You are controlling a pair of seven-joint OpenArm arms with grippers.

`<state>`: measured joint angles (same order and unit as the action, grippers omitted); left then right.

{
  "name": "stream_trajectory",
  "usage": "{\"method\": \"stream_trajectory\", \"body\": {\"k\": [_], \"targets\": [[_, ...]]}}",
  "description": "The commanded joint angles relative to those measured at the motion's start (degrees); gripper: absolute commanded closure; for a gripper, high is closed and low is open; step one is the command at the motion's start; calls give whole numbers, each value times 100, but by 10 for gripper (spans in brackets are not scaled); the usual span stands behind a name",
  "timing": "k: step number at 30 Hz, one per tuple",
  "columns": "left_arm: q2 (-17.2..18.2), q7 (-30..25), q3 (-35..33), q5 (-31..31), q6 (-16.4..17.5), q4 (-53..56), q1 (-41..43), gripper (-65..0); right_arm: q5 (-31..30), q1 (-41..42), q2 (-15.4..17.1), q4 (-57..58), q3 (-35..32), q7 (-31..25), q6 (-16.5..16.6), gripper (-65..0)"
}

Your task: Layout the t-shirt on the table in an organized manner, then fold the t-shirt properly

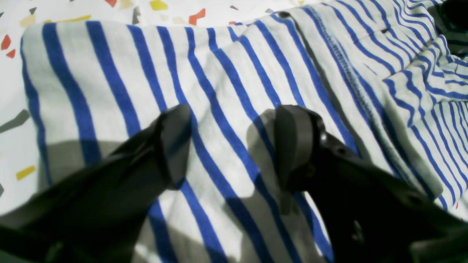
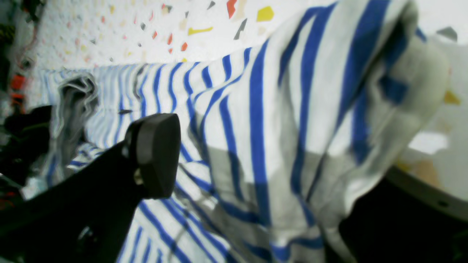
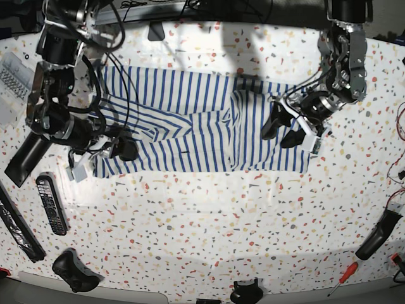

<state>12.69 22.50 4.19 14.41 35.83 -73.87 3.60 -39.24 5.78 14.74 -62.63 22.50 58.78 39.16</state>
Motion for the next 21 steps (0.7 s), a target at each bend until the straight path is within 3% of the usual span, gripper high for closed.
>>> {"method": "stream_trajectory", "body": {"k": [1, 9, 12, 17, 21], "targets": [[35, 339, 15, -170, -131, 2, 7, -340, 348, -155, -11, 55, -35, 605, -129, -468], [37, 341, 15, -170, -131, 2, 7, -340, -42, -184, -11, 50, -35, 605, -127, -443], [35, 341, 15, -170, -131, 2, 7, -340, -42, -184, -11, 50, -35, 605, -127, -331], [35, 393, 15, -33, -131, 2, 7, -340, -46, -92, 7, 50, -35, 599, -127, 0], [31, 533, 15, 328, -131, 0, 7, -340, -46, 199, 109, 50, -35, 597, -127, 0]]}}
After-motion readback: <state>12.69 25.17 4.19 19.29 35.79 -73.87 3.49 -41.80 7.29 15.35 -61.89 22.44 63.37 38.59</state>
